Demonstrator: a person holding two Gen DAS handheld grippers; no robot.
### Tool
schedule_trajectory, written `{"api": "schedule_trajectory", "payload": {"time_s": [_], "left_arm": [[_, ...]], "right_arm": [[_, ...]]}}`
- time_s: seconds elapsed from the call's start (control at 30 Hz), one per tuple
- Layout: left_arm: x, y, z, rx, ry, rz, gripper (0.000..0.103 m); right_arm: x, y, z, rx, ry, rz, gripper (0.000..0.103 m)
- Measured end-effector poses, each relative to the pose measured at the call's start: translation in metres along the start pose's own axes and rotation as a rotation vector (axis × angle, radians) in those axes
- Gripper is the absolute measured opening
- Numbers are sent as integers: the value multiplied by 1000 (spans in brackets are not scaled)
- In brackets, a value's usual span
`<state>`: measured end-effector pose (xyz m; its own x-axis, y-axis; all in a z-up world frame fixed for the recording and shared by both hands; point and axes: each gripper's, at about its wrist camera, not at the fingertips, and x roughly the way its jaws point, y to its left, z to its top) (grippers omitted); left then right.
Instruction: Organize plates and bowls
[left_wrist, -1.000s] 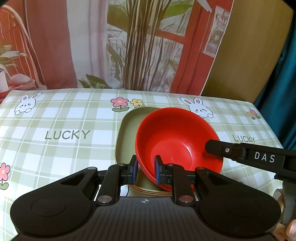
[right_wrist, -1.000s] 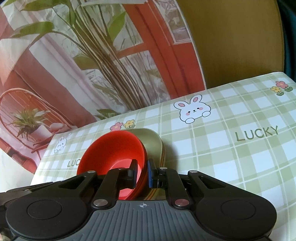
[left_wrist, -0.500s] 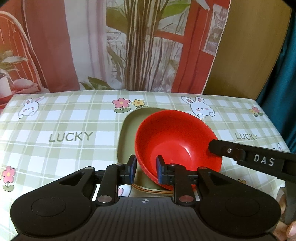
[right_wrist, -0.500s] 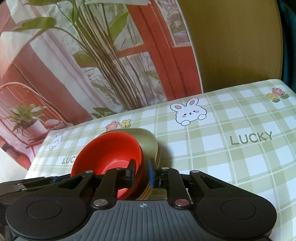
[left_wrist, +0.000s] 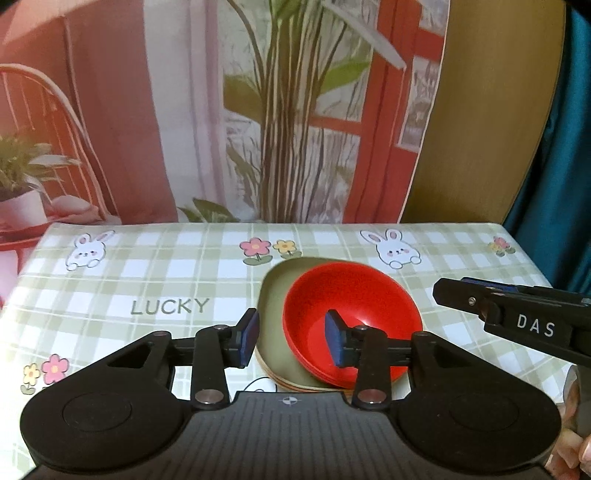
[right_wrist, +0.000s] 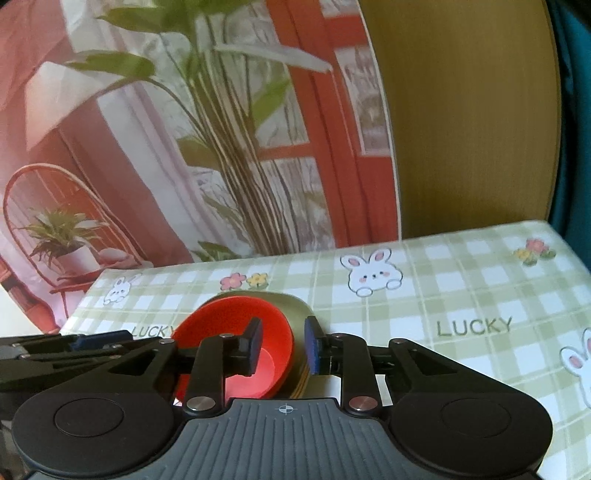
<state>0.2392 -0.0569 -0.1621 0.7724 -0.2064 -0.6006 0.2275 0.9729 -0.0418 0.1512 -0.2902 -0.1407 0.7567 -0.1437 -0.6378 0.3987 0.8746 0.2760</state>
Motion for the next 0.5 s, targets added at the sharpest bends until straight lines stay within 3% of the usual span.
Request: {"api": "schedule_trajectory", "payload": {"time_s": [0.2,0.37,0.5], "left_arm": [[-25,5,-9,-4,-44,21,51],[-47,8,-19,-2,-98,39,62],[-65,13,-24,-20,-142,56,78]], "right_arm": [[-22,10,-5,-40,-25,-8,32],[-43,18,-11,-69,-50,-6,53],[-62,25,-14,-90,-72,10,75]]}}
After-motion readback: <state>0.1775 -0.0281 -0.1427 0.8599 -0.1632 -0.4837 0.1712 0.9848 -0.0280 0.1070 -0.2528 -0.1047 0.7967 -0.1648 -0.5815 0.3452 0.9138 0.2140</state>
